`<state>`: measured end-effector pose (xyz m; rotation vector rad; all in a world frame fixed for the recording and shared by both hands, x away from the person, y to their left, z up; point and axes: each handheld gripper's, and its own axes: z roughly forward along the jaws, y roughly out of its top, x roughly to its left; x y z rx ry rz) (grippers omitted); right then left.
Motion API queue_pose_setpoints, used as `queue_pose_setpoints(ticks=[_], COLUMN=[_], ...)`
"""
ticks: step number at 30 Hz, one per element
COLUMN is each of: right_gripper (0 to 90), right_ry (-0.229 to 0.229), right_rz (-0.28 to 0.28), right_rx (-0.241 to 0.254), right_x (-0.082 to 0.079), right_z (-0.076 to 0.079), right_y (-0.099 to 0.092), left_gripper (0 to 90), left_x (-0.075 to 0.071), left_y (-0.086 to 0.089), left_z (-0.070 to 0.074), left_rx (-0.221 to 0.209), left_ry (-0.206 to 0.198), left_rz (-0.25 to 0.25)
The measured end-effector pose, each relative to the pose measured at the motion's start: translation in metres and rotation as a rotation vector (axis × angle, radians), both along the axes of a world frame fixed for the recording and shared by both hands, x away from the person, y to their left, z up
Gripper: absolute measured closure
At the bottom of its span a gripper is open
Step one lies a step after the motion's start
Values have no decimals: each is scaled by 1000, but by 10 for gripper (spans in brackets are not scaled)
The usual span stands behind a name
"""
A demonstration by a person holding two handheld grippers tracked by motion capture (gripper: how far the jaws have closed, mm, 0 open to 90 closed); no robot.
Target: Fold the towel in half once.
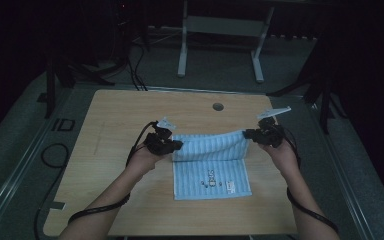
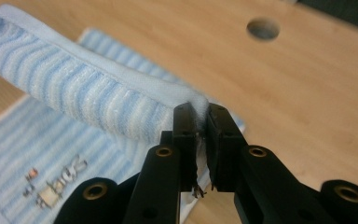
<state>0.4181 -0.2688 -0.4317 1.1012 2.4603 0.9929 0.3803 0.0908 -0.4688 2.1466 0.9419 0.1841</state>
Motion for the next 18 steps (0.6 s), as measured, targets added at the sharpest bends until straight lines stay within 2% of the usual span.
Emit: queue_pose_setpoints(ticks=[2, 5, 6, 7, 9, 10, 11, 12, 13, 14, 15, 16, 17, 18], right_gripper=[826, 826, 826, 826, 826, 823, 822, 822, 810, 810, 779, 703, 703, 643], right_ry=[21, 22, 11, 6, 2, -8, -11, -11, -25, -25, -16, 16, 16, 40], right_rz=[5, 11, 18, 30, 35, 51, 60, 60, 80, 80, 90, 110, 110, 121], right_rx=[-15, -7, 4, 8, 13, 42, 53, 53, 78, 78, 93, 113, 113, 116], right_x=[4, 3, -2, -6, -11, -25, -35, -35, -59, -59, -73, -103, -103, -116], right_z=[-10, -11, -8, -6, -5, -2, -2, -2, -4, -4, -8, -20, -20, -27], right_y=[2, 3, 3, 2, 1, -4, -6, -6, -12, -12, -16, -23, -23, -27], left_gripper=[867, 866, 864, 864, 864, 863, 863, 858, 851, 851, 836, 748, 685, 685], left_x=[2, 0, -6, -6, -16, -22, -38, -38, -47, -56, -67, -84, -84, -91], left_y=[-1, 1, 4, 4, 8, 9, 10, 10, 11, 12, 12, 14, 14, 16], left_z=[-5, -4, 2, 2, 6, 7, 6, 6, 3, 0, -5, -16, -16, -21], left_rx=[-20, -41, -65, -65, -88, -95, -102, -102, -106, -111, -95, -68, -68, -60], left_ry=[14, 10, 1, 1, -15, -17, -31, -31, -20, 5, 19, 78, 78, 94], left_rz=[5, 3, -1, -1, -19, -29, -43, -43, -72, -114, -144, -191, -191, -207])
